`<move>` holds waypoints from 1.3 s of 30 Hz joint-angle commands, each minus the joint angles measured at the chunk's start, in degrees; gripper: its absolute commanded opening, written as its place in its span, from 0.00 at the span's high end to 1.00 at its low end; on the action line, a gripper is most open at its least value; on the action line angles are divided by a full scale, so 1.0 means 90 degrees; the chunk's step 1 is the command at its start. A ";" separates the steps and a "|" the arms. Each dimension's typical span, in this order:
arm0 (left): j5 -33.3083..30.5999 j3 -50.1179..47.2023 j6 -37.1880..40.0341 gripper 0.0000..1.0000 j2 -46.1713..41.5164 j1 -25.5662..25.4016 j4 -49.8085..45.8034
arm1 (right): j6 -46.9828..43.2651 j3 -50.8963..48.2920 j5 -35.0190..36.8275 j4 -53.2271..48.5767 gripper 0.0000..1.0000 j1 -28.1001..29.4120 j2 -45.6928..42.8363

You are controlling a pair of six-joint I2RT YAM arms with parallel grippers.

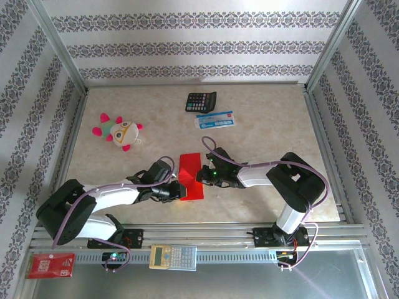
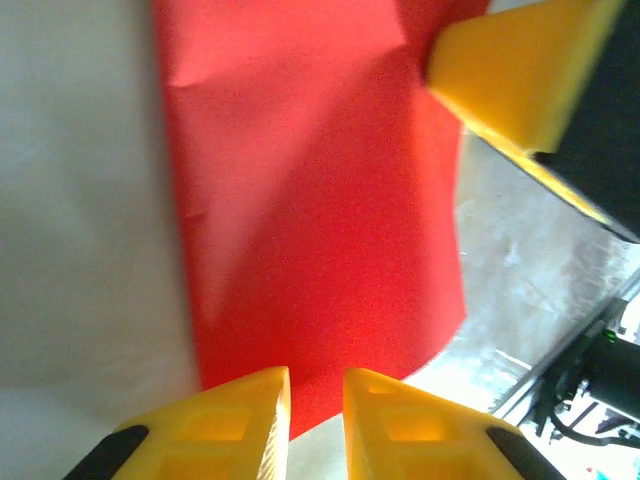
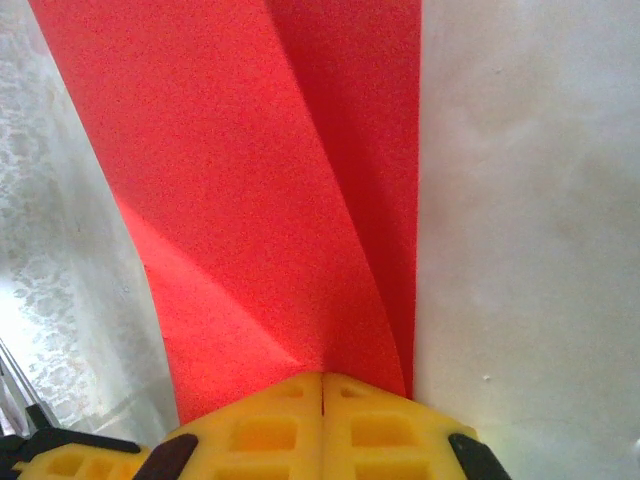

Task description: Fold a paper plane with a square sheet of paper (pick it up from the middle)

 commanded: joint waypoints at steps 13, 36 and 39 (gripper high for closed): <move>0.0133 0.0165 0.0679 0.77 -0.1234 0.0745 -0.1220 | -0.0228 -0.0445 0.0575 -0.1468 1.00 0.0058 0.0579; 0.0510 0.2570 0.1571 0.80 0.2501 0.1902 -0.0680 | -0.0147 -0.0504 0.0643 -0.1427 1.00 0.0084 0.0584; 0.0608 0.2630 0.1625 0.80 0.2591 0.1993 -0.0735 | -0.0138 -0.0523 0.0634 -0.1449 1.00 0.0093 0.0584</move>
